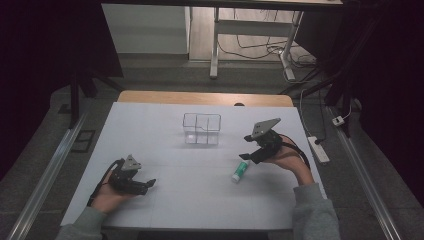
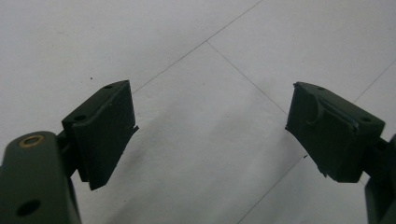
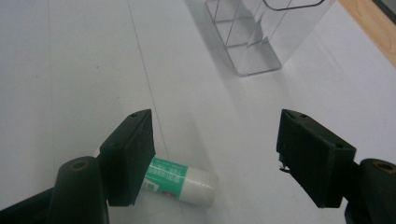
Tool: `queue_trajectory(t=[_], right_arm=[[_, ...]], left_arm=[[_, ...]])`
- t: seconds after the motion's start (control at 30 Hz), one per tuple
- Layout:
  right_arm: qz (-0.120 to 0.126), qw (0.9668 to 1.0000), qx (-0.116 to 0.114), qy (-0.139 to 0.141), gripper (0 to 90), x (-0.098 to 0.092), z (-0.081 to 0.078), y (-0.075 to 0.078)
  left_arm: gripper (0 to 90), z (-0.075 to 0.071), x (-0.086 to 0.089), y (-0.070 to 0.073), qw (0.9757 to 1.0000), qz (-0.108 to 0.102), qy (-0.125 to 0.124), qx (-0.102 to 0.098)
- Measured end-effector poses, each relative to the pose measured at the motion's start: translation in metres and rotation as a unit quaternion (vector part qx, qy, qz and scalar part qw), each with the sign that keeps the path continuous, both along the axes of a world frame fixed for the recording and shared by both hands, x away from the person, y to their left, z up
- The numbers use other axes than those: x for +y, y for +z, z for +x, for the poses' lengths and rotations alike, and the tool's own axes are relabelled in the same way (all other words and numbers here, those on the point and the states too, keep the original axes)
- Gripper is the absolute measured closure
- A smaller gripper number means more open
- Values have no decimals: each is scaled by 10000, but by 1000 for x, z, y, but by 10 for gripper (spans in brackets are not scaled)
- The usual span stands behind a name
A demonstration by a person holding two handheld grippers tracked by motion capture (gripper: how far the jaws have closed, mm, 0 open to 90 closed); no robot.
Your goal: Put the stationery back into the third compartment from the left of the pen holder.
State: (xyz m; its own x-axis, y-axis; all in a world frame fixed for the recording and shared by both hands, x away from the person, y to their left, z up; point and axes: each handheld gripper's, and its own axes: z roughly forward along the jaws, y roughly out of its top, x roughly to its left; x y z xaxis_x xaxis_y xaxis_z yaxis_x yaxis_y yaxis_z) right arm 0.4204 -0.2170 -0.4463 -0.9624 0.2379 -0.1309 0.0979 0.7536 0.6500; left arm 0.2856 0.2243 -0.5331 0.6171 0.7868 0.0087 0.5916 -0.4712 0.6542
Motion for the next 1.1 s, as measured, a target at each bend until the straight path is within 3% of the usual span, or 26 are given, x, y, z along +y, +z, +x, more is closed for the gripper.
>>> queue_trajectory(t=[0.13, 0.3, 0.7, 0.9, 1.1], right_arm=[[-233, 9997, 63, 86, 241, 2, -1, -3], [-693, 9970, 97, 327, 237, 7, -6, -8], [-1075, 9913, 390, 649, 251, 11, -3, -22], [-1218, 9887, 378, 784, 245, 13, -4, -27], [-1498, 9838, 422, 884, 247, 17, -1, -29]], left_arm=[[152, 0, 0, 0, 10000, 1, -5, -2], [152, 0, -1, 0, 10000, 0, -4, 6], [152, 1, -1, -1, 10000, 13, -66, 37], [152, 0, -1, -1, 10000, 23, -88, 35], [151, 1, -1, -2, 9999, 41, -89, 55]])
